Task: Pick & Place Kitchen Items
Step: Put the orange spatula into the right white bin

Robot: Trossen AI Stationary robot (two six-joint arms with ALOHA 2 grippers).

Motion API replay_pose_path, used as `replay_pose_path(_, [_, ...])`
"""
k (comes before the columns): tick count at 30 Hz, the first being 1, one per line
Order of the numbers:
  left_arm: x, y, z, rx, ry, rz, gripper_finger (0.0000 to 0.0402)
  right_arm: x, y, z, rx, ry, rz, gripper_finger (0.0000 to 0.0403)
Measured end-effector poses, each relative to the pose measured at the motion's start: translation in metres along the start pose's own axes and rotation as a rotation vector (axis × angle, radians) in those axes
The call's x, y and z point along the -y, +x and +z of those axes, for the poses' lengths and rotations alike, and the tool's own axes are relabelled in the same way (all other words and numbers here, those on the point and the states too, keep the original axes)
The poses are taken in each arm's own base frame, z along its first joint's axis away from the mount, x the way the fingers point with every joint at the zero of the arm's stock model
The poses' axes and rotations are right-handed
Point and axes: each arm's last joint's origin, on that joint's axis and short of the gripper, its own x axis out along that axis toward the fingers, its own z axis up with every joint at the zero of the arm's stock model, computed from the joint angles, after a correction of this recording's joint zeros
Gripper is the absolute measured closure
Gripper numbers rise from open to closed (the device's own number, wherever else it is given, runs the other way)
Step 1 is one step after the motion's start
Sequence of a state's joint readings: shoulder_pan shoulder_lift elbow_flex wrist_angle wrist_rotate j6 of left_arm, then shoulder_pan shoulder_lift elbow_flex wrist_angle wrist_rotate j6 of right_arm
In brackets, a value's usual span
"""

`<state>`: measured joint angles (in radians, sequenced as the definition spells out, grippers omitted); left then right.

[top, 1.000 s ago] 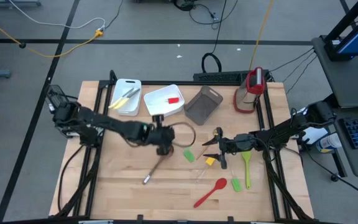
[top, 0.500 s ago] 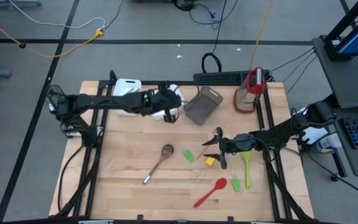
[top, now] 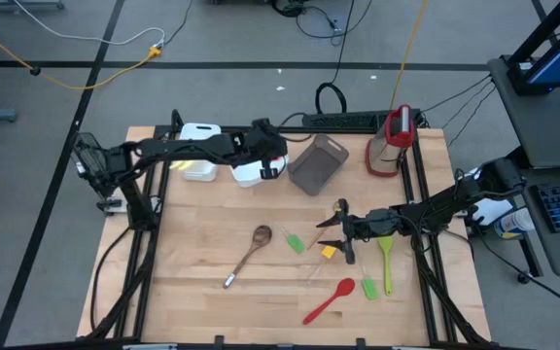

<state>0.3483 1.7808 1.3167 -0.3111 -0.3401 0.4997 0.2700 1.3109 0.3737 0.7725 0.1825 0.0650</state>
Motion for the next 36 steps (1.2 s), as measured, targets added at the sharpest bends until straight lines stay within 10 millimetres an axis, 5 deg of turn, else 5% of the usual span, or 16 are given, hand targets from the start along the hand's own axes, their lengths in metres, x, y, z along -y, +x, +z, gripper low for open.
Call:
replay_pose_path(18, [0.026,0.061,-0.030,-0.188,0.006,-0.075,0.0399,0.000,0.000,0.000,0.001,0.002,0.000,0.0190])
replay_pose_path(30, [0.037,0.073,-0.040,-0.258,0.005,-0.117,0.0394,0.000,0.000,0.000,0.001,0.002,0.000,0.0190])
replay_pose_path(36, [0.036,0.073,-0.040,-0.255,0.003,-0.108,0.0354,0.000,0.000,0.000,0.001,0.002,0.000,0.0190])
